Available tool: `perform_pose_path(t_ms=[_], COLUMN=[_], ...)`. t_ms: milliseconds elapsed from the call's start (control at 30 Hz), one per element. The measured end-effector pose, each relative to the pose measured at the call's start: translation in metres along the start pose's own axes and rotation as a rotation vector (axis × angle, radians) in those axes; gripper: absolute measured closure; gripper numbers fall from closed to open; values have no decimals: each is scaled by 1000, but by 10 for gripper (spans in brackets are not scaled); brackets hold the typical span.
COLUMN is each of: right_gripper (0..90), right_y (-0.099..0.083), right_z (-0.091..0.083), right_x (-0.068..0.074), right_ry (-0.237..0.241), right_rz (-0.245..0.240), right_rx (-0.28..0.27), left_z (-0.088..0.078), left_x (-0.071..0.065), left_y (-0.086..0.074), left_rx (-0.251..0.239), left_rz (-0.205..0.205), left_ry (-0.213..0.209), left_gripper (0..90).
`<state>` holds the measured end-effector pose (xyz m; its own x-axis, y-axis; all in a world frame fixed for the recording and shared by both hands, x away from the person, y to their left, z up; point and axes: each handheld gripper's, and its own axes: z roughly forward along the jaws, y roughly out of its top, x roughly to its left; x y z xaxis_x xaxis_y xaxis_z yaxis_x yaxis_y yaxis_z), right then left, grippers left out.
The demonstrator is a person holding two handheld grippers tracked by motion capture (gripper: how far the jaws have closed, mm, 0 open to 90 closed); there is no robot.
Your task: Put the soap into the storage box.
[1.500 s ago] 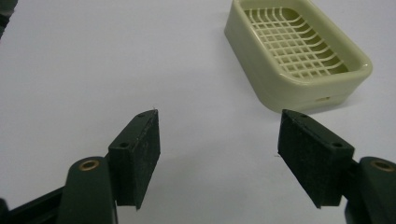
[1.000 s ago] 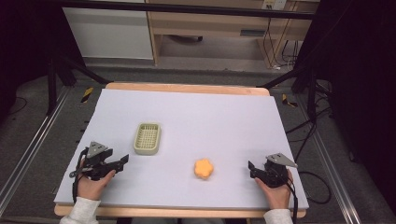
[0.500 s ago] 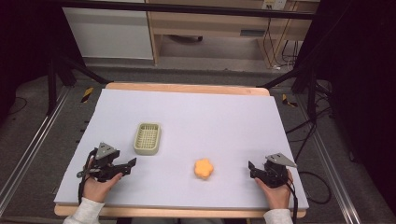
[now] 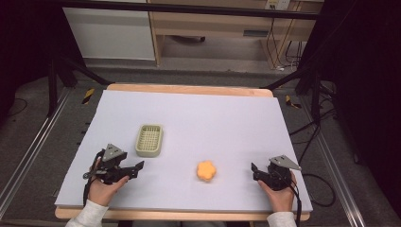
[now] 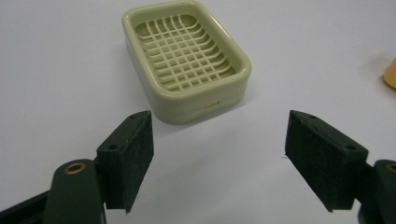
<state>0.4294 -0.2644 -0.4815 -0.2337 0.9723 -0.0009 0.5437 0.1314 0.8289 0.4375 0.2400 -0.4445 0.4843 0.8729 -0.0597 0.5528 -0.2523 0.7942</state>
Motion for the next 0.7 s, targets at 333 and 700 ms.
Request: perform_pose_path(t_ms=[333, 700], right_gripper=[209, 199], right_y=[1, 1], right_z=[0, 2], right_x=[1, 4], right_ry=[4, 6], right_rz=[-5, -17], right_rx=[0, 9], left_z=[0, 10], left_x=[-12, -31], left_y=[11, 22], left_rx=[3, 25], left_rz=[35, 100], left_ry=[-19, -48], left_gripper=[228, 219])
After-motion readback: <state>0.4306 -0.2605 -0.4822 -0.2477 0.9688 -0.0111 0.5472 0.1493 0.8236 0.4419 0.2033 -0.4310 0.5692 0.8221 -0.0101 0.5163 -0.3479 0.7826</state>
